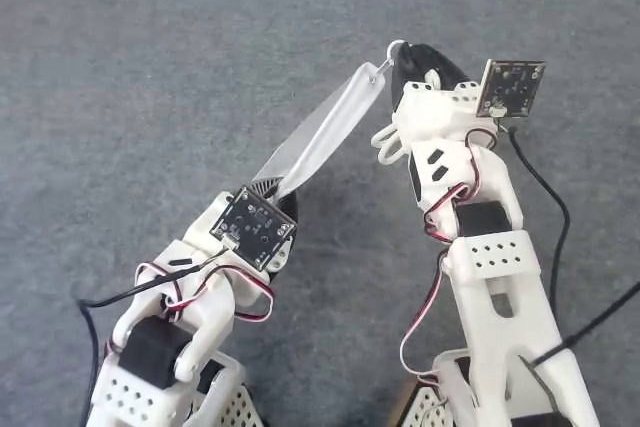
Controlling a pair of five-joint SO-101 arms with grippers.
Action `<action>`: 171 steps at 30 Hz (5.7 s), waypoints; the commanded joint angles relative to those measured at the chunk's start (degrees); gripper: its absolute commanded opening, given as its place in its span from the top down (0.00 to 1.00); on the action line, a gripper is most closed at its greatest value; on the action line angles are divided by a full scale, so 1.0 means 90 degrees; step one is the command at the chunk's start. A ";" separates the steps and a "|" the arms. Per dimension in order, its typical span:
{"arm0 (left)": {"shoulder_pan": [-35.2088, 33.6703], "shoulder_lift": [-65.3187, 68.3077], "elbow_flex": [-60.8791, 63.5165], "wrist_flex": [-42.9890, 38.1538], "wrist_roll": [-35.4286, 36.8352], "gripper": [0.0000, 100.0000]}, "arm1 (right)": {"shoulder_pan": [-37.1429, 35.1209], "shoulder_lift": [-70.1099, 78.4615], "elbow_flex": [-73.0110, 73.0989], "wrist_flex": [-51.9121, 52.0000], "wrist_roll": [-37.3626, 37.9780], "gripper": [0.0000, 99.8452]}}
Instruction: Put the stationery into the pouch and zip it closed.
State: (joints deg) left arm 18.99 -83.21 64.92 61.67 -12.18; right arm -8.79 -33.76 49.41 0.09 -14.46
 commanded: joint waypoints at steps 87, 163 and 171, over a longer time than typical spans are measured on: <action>-0.1612 -0.2325 0.0474 0.0098 0.1065 0.99 | -0.0991 -0.1939 -0.0068 0.3463 0.0547 0.99; -0.1631 -0.2344 0.3482 -0.1934 0.1055 0.98 | 0.0308 -0.7810 0.4484 0.3492 0.0684 0.87; -0.1621 -0.2344 0.3512 -0.1524 0.1065 0.98 | 0.0415 -0.7810 0.5236 0.3863 0.0694 0.87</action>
State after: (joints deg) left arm 4.84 -103.34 97.01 46.29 -3.21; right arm -6.42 -103.12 95.21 31.91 -9.01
